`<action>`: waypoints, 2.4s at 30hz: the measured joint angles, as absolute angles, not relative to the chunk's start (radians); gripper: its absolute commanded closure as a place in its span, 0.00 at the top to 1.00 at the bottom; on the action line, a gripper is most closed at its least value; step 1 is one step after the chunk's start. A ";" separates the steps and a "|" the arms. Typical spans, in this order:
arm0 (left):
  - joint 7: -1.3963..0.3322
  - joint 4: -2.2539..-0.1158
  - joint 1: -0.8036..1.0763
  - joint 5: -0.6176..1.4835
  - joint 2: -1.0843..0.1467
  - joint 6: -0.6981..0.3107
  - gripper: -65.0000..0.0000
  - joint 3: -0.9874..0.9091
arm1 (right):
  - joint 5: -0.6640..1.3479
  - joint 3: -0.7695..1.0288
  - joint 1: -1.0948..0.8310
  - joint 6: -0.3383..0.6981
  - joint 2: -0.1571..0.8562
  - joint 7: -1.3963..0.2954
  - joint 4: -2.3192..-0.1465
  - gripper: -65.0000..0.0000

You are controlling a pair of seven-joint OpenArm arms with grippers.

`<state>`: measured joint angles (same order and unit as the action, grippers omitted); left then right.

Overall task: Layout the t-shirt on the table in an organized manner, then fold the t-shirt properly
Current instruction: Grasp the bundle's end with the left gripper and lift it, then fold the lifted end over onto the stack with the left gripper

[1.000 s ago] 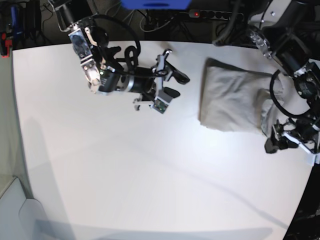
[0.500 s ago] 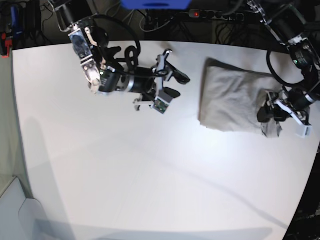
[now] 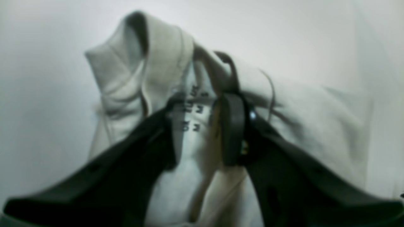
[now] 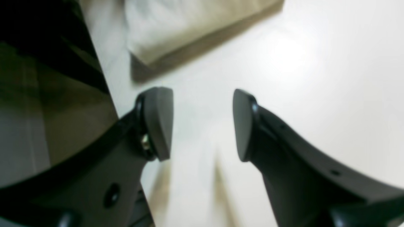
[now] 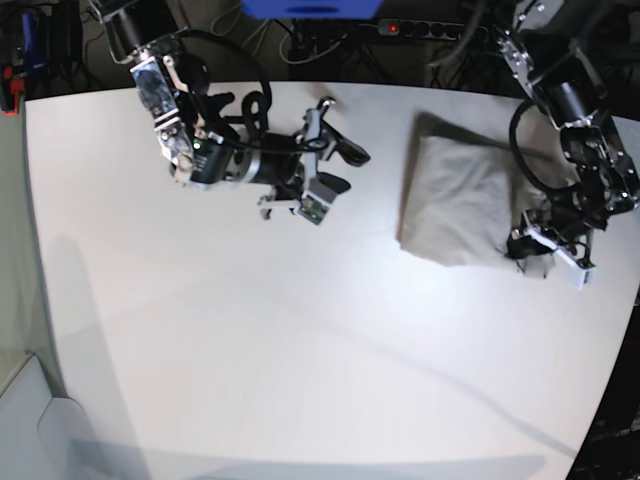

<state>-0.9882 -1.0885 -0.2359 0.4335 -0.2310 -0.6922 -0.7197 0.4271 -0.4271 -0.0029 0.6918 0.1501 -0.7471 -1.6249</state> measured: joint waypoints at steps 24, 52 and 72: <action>-1.147 -1.260 -0.178 0.513 -0.431 -0.699 0.81 -0.633 | 0.427 -0.427 -0.003 0.692 0.165 -0.744 -1.625 0.47; -0.836 -0.970 -0.231 0.438 -0.440 -0.705 0.11 -0.279 | 0.427 -0.428 -0.006 0.692 0.165 -0.767 -1.625 0.47; -0.882 -1.127 -0.477 0.065 -0.414 -0.702 0.01 0.321 | 0.428 -0.085 -0.070 0.692 0.211 -0.771 -1.702 0.47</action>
